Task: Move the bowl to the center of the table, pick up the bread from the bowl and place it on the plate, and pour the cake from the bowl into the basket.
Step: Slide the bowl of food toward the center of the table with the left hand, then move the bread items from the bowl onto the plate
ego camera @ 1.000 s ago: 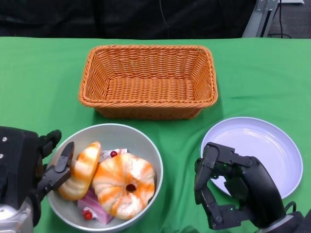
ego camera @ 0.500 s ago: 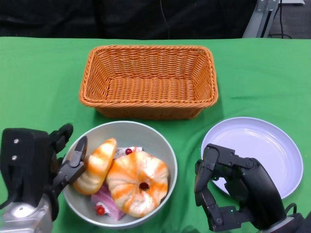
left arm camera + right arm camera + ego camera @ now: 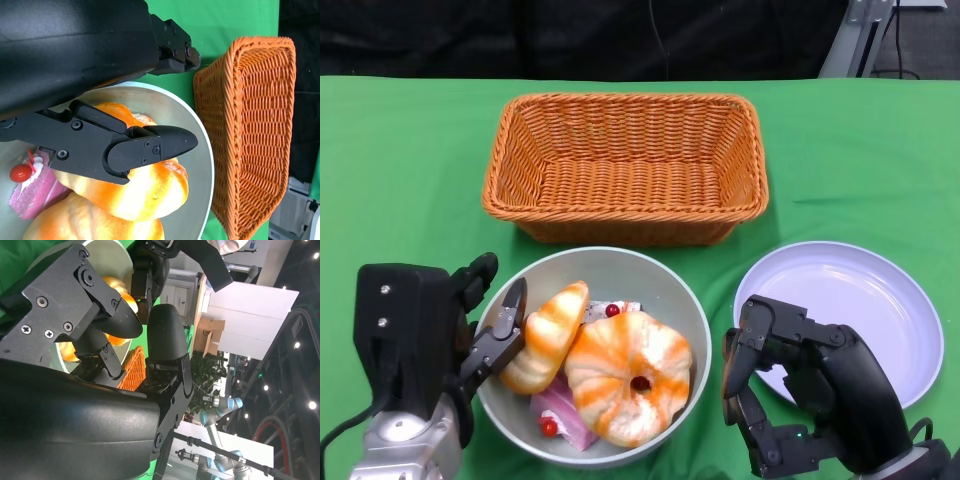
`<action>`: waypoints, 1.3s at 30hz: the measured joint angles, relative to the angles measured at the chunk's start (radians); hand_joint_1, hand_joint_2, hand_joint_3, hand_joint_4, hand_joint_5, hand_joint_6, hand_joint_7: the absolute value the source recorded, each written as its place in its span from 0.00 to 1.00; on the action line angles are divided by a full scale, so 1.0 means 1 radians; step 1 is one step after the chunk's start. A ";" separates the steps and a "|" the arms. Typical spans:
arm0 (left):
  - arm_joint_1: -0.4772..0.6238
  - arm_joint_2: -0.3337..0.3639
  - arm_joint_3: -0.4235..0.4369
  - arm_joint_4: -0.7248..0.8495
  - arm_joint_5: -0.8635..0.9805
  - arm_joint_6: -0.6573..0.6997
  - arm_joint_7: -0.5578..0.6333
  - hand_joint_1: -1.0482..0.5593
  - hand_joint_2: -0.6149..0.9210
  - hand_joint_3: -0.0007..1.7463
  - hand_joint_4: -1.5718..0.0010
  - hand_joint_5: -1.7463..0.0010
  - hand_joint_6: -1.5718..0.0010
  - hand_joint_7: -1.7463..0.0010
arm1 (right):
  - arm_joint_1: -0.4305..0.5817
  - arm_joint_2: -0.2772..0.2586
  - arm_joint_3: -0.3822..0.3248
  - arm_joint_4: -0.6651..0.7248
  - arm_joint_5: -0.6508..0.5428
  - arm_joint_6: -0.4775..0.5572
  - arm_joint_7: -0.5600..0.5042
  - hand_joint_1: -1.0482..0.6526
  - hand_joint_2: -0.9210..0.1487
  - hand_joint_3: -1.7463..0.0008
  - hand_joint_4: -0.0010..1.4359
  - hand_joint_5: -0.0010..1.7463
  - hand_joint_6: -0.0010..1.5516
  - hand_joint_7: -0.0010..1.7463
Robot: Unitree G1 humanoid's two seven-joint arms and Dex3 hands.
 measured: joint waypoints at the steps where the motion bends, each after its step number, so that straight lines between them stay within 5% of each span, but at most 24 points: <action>1: -0.005 0.000 -0.003 0.009 0.000 -0.006 -0.001 0.31 1.00 0.37 0.89 1.00 0.87 1.00 | 0.002 0.000 0.000 -0.001 0.000 0.000 0.000 0.52 0.56 0.14 0.64 1.00 0.47 0.93; 20: -0.026 -0.008 -0.040 0.097 -0.029 -0.181 -0.084 0.26 1.00 0.30 0.87 0.99 0.87 1.00 | 0.009 0.001 0.002 -0.011 -0.001 0.005 -0.002 0.53 0.55 0.15 0.64 1.00 0.48 0.93; 39: -0.035 0.084 -0.006 0.104 0.112 -0.558 0.009 0.31 1.00 0.15 0.65 0.95 0.66 0.97 | 0.008 0.005 0.001 0.006 0.000 -0.010 -0.003 0.54 0.55 0.14 0.63 1.00 0.48 0.91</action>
